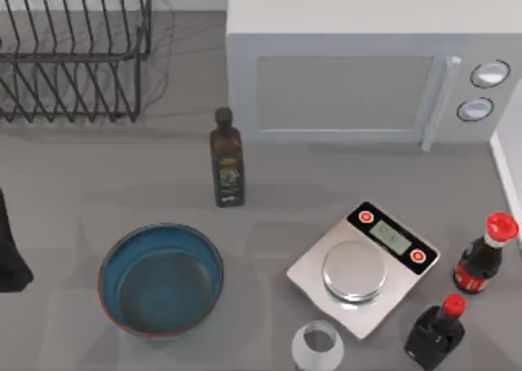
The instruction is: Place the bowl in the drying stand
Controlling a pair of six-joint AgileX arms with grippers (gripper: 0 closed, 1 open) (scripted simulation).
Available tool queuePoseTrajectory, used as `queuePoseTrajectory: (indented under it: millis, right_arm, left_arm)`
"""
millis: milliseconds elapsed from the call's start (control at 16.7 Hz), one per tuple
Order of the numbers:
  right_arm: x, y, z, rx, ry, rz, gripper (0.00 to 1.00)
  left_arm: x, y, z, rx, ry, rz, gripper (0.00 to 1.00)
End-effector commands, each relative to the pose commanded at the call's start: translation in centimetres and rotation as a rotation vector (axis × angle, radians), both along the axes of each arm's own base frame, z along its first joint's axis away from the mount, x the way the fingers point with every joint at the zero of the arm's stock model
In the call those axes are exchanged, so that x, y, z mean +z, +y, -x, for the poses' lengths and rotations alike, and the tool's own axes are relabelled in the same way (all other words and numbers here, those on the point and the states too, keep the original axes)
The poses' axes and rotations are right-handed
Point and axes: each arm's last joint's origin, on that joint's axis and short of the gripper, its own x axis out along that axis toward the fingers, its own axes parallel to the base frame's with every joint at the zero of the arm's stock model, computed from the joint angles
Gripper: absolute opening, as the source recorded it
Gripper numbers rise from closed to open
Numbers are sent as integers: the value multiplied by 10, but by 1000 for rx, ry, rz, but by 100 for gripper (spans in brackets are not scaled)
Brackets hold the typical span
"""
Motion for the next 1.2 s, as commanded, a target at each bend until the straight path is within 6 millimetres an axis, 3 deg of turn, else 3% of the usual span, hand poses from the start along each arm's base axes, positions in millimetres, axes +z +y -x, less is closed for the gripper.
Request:
queuePoseTrajectory:
  millis: [300, 480, 660, 900, 1200]
  right_arm:
    - [0, 0, 0, 0, 0, 0, 100]
    - [0, 0, 0, 0, 0, 0, 100]
    - [0, 0, 0, 0, 0, 0, 100]
    - [0, 0, 0, 0, 0, 0, 100]
    - [0, 0, 0, 0, 0, 0, 100]
  left_arm:
    - [11, -4, 0, -36, 54, 34, 100]
    - [39, -12, -4, -104, 187, 101, 100]
    - [70, -27, -21, -172, 413, 167, 100]
    - [93, -65, -66, -206, 830, 192, 100]
    - [89, -136, -116, -144, 1279, 117, 100]
